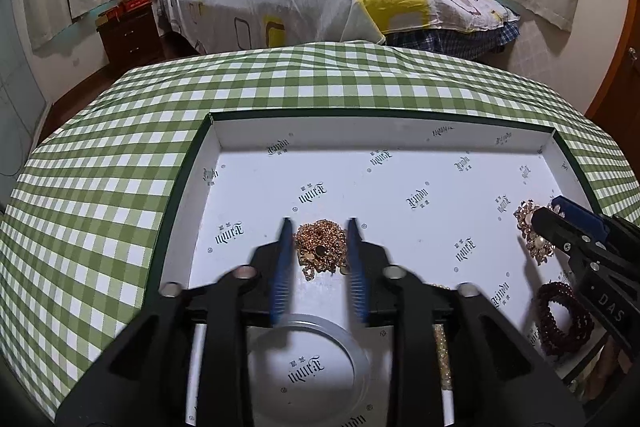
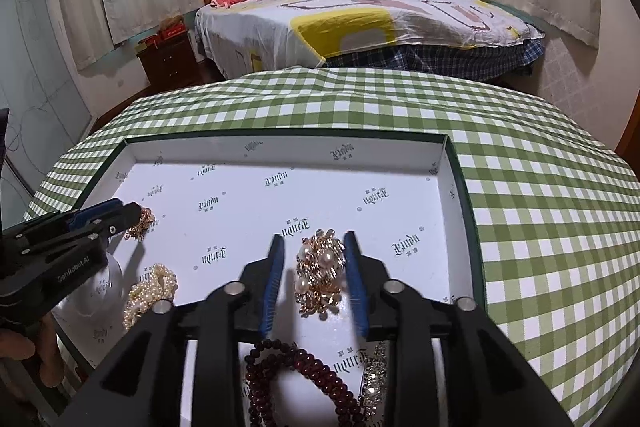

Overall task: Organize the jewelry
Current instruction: 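Carry the chain and brooch into the box and open both tools, then withdraw from the box and grasp the red tassel knot with the left tool, then grasp the silver ring with the right tool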

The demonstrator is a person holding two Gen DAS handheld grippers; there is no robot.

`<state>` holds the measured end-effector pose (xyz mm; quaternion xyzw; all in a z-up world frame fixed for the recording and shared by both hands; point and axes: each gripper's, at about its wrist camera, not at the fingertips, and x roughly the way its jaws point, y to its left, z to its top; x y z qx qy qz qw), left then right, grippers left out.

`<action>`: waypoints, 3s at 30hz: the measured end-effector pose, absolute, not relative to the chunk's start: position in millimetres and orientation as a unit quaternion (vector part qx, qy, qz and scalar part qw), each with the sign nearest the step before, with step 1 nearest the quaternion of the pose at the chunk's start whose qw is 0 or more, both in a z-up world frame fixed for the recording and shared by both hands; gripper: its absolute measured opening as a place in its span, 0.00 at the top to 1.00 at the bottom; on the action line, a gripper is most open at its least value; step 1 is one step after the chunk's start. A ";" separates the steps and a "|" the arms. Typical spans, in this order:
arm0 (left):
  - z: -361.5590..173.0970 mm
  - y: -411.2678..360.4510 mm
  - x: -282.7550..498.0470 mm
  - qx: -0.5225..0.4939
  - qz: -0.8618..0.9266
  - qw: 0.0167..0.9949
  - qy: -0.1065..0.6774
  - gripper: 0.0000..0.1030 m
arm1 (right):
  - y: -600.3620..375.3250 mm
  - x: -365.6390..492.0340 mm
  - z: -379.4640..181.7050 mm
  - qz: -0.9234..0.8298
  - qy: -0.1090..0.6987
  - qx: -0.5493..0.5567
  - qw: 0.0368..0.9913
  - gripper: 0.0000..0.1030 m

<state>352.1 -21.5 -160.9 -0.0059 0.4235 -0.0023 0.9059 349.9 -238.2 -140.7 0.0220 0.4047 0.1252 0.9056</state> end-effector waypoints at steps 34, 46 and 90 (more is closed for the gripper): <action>-132.8 -6.3 204.3 -0.052 0.001 0.930 0.363 0.42 | -260.9 229.9 -111.7 0.110 0.343 0.027 0.933 0.54; -172.9 -19.1 198.0 -0.041 -0.011 0.905 0.423 0.56 | -265.6 194.1 -141.7 0.109 0.368 0.023 0.923 0.54; -162.3 17.0 172.0 -0.043 0.009 0.913 0.405 0.89 | -248.7 226.2 -154.6 0.141 0.410 0.043 0.900 0.72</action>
